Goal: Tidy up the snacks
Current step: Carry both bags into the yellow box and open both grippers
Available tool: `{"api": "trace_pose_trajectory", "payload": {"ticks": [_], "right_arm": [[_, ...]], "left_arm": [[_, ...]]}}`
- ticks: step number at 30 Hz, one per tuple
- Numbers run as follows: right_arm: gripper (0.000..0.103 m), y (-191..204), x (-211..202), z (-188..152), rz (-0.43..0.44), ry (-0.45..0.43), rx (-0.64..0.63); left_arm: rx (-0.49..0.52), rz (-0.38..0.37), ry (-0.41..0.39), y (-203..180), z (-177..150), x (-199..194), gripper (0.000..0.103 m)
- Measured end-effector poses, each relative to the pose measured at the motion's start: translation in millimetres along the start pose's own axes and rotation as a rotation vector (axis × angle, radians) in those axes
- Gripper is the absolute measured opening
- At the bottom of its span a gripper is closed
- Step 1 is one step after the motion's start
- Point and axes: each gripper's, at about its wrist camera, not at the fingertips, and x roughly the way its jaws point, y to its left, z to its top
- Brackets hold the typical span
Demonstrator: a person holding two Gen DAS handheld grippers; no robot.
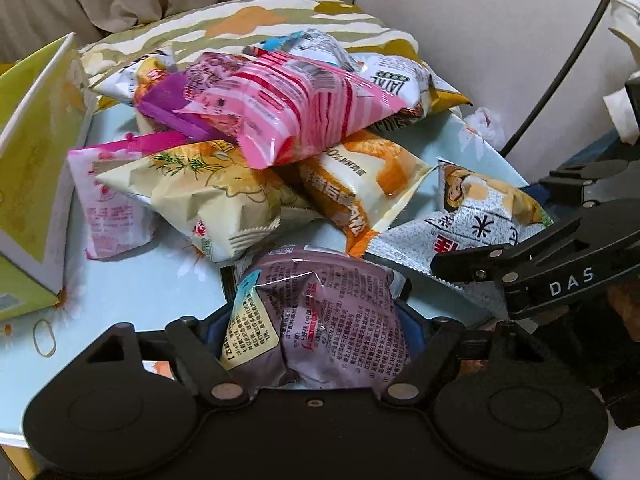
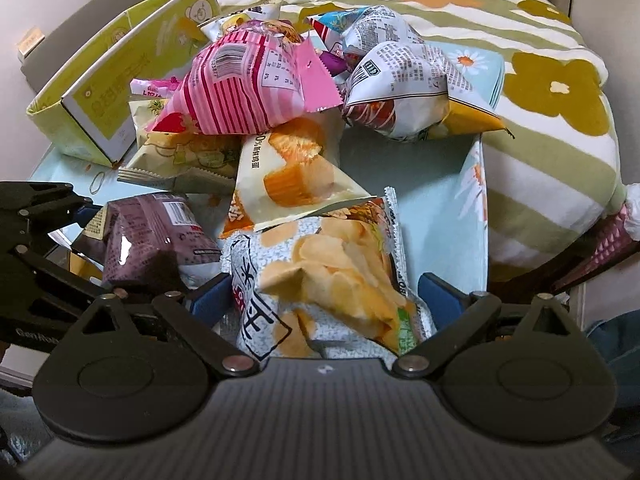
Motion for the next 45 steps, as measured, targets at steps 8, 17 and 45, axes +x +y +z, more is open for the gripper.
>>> {"api": "trace_pose_trajectory", "payload": {"ticks": [8, 17, 45], "right_arm": [[0.094, 0.8, -6.5, -3.0, 0.005, -0.013, 0.049], [0.089, 5.4, -37.1, -4.9, -0.027, -0.078, 0.128], [0.089, 141.3, -74.9, 122.7, 0.044, -0.317, 0.005]], "left_arm": [[-0.032, -0.006, -0.029, 8.2, -6.2, -17.2, 0.082], [-0.026, -0.031, -0.086, 5.4, -13.0, -50.7, 0.082], [-0.241, 0.192, -0.354, 169.6, 5.5, -167.4, 0.082]]}}
